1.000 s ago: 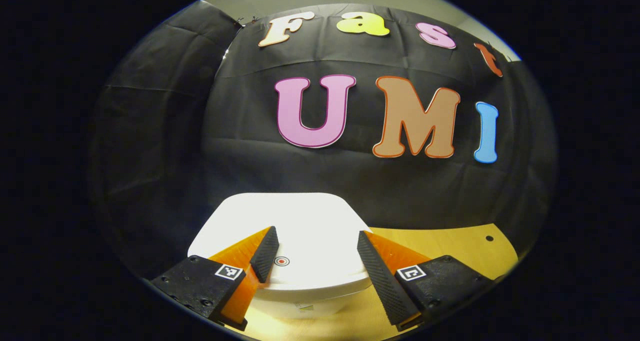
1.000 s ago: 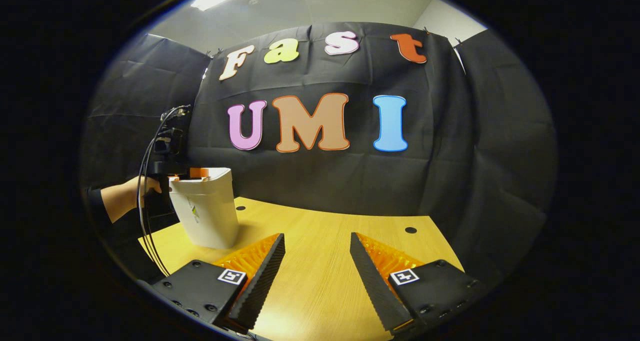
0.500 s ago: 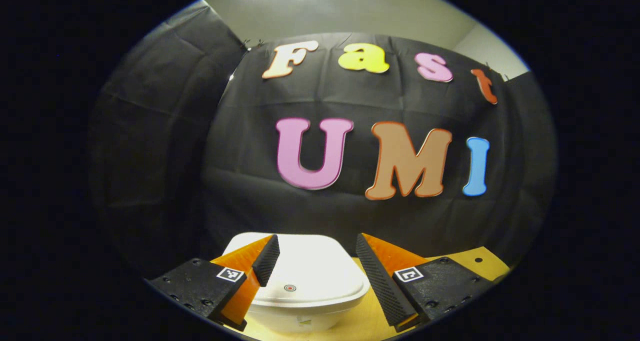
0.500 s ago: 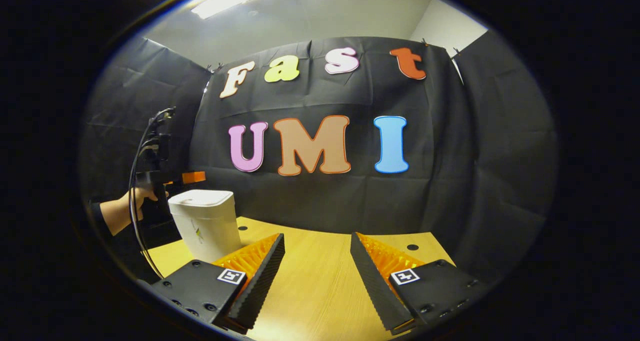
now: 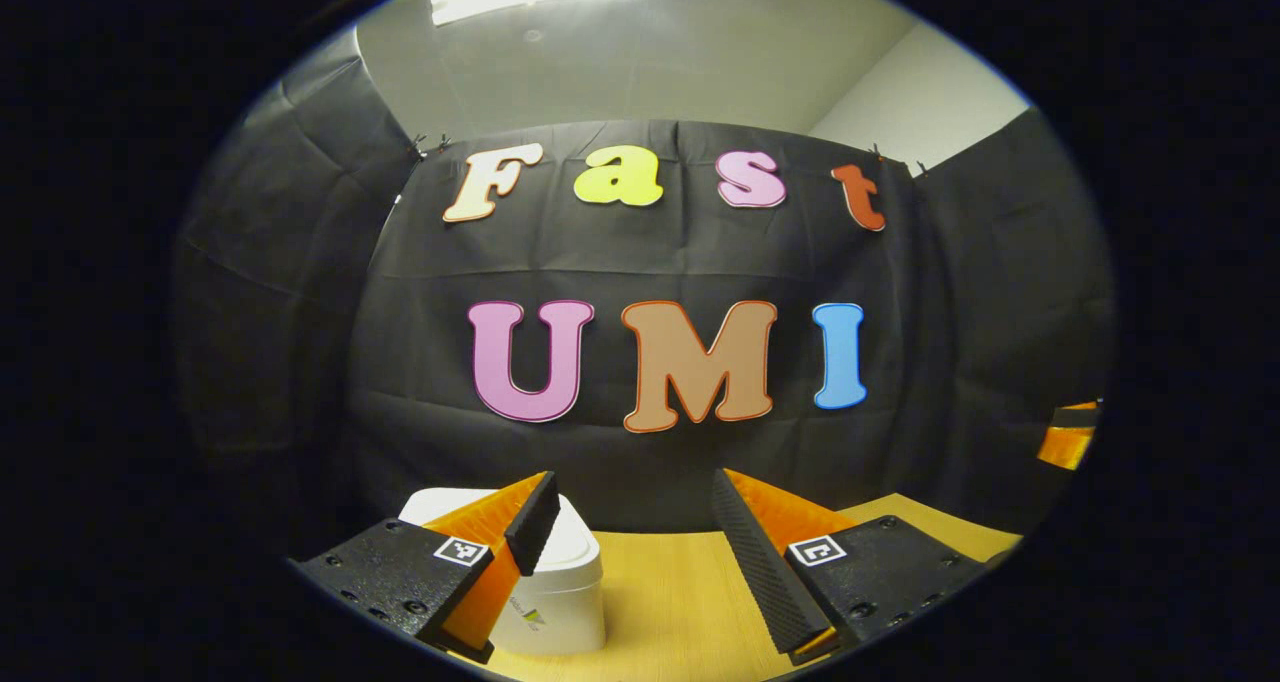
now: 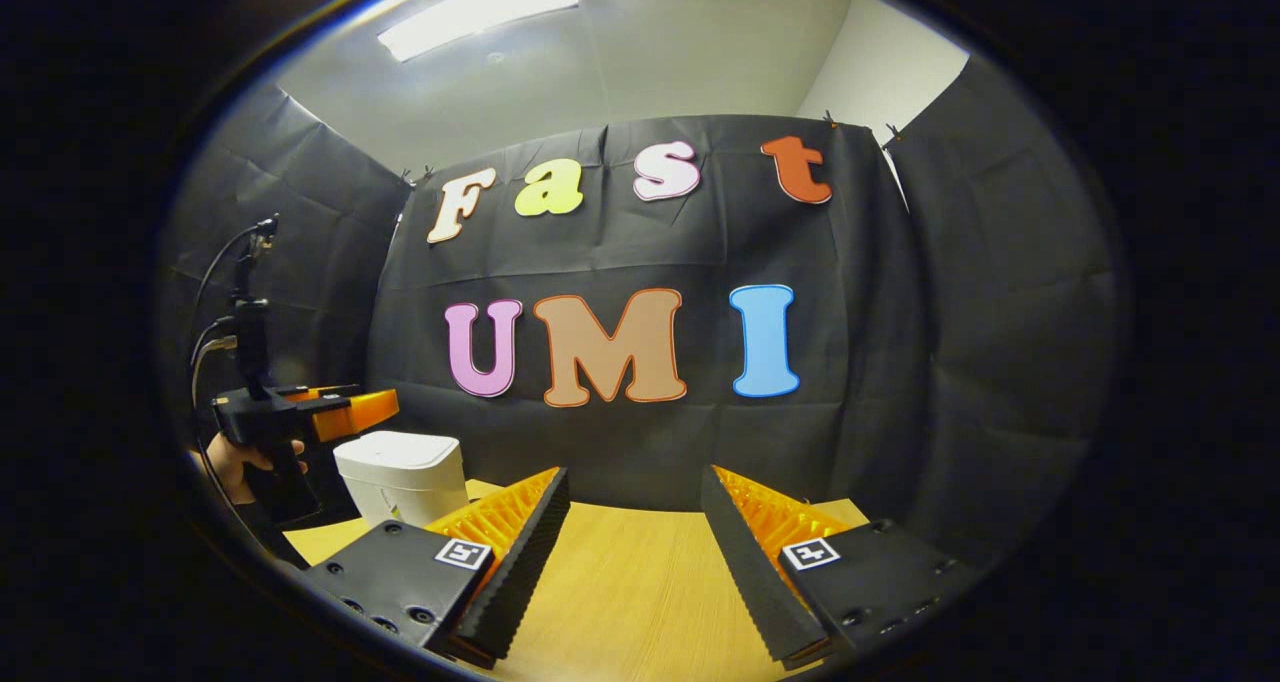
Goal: Press the lid of the desktop garbage bin to open it, pick up the crumpled paper on the desktop and throw it into the bin, then pick up the pop can on the desktop and drop it into the bin, and finally close the garbage bin lid.
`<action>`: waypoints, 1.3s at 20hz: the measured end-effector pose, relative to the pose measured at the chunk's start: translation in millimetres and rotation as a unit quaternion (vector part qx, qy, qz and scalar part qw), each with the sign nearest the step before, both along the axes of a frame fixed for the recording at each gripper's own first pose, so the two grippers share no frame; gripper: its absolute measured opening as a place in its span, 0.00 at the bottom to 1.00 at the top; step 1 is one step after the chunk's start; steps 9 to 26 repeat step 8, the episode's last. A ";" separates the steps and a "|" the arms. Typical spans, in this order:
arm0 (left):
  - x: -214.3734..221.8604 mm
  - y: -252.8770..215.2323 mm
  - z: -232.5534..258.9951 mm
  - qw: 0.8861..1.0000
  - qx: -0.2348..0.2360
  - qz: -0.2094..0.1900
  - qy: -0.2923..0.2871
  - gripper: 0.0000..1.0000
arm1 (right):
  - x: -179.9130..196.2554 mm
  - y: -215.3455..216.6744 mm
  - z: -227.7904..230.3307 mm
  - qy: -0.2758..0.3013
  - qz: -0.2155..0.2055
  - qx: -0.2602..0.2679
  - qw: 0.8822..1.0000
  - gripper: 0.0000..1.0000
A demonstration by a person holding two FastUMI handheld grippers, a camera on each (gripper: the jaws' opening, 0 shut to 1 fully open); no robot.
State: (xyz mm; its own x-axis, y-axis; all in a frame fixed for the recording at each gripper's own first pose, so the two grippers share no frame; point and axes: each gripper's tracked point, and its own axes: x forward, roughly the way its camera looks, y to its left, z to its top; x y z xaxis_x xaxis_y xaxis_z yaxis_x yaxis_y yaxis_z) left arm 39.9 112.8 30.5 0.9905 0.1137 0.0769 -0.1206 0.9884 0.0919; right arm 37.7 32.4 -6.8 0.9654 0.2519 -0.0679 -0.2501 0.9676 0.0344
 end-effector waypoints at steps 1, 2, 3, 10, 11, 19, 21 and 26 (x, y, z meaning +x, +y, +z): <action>-4.5 -9.1 -2.2 1.000 0.003 -0.006 -0.001 0.93 | 0.3 0.2 1.3 -0.001 0.000 0.000 1.000 0.90; -8.7 -18.2 -8.8 1.000 0.002 -0.015 0.004 0.92 | 0.2 0.6 2.0 -0.001 0.000 0.001 1.000 0.90; -12.6 -26.1 -14.9 1.000 -0.003 -0.023 0.010 0.92 | -0.2 -0.3 1.3 -0.001 0.000 0.002 1.000 0.90; -17.3 -52.2 -27.0 0.998 -0.024 -0.047 0.028 0.93 | -1.1 -2.5 3.9 -0.003 -0.005 0.005 1.000 0.90; -17.3 -52.2 -27.0 0.998 -0.024 -0.047 0.028 0.93 | -1.1 -2.5 3.9 -0.003 -0.005 0.005 1.000 0.90; -17.3 -52.2 -27.0 0.998 -0.024 -0.047 0.028 0.93 | -1.1 -2.5 3.9 -0.003 -0.005 0.005 1.000 0.90; -17.3 -52.2 -27.0 0.998 -0.024 -0.047 0.028 0.93 | -1.1 -2.5 3.9 -0.003 -0.005 0.005 1.000 0.90; -17.3 -52.2 -27.0 0.998 -0.024 -0.047 0.028 0.93 | -1.1 -2.5 3.9 -0.003 -0.005 0.005 1.000 0.90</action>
